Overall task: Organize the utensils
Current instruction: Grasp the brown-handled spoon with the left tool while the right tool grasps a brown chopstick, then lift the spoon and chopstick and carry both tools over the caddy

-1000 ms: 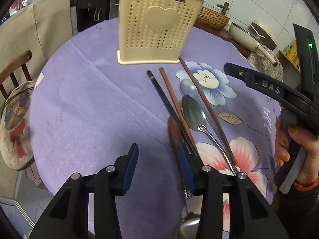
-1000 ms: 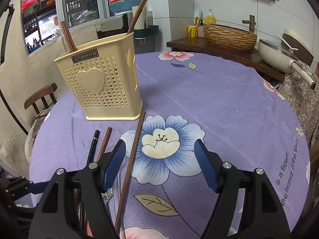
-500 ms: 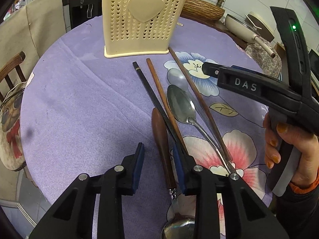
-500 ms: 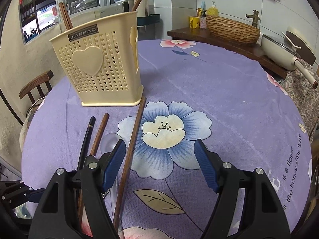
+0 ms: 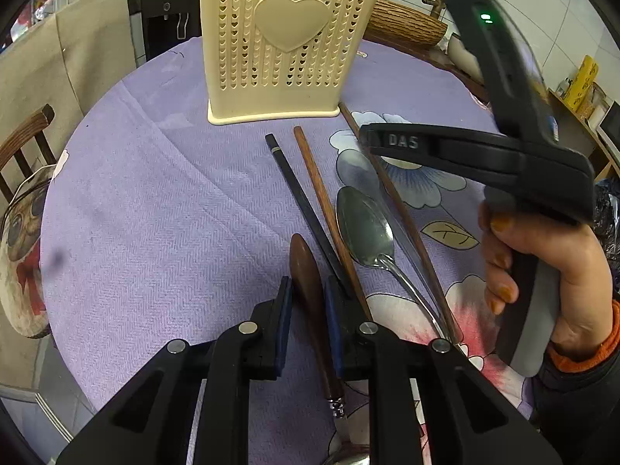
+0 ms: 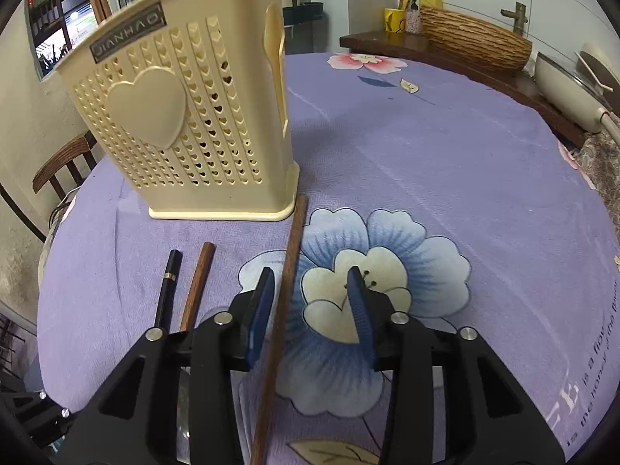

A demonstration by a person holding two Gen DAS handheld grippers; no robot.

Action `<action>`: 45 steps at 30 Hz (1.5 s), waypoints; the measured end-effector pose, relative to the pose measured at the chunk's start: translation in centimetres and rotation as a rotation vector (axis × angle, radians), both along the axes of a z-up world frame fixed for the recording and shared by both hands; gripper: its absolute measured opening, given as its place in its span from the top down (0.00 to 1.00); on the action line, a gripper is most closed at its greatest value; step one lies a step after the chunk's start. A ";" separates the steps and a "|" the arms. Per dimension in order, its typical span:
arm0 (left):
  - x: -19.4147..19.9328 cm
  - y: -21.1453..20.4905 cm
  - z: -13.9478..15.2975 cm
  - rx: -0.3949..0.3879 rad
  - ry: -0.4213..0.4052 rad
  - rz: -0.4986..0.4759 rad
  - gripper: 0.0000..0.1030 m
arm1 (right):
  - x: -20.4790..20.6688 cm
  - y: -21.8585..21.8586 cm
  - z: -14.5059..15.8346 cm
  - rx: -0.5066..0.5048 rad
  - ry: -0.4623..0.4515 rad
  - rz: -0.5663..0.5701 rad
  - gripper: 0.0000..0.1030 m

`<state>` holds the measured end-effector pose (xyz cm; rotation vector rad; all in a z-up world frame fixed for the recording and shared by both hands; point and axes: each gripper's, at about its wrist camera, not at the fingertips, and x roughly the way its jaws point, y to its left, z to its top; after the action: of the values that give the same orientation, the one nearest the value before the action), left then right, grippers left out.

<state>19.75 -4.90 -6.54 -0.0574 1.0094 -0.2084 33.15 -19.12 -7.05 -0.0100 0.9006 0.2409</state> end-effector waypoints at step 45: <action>1.0 1.3 0.6 -0.060 -0.025 0.020 0.85 | 0.2 -2.6 2.3 0.173 -0.029 0.017 0.92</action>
<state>20.77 -3.59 -5.97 -0.1188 0.9772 -0.2205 33.34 -21.72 -4.70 0.1386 0.8483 0.3326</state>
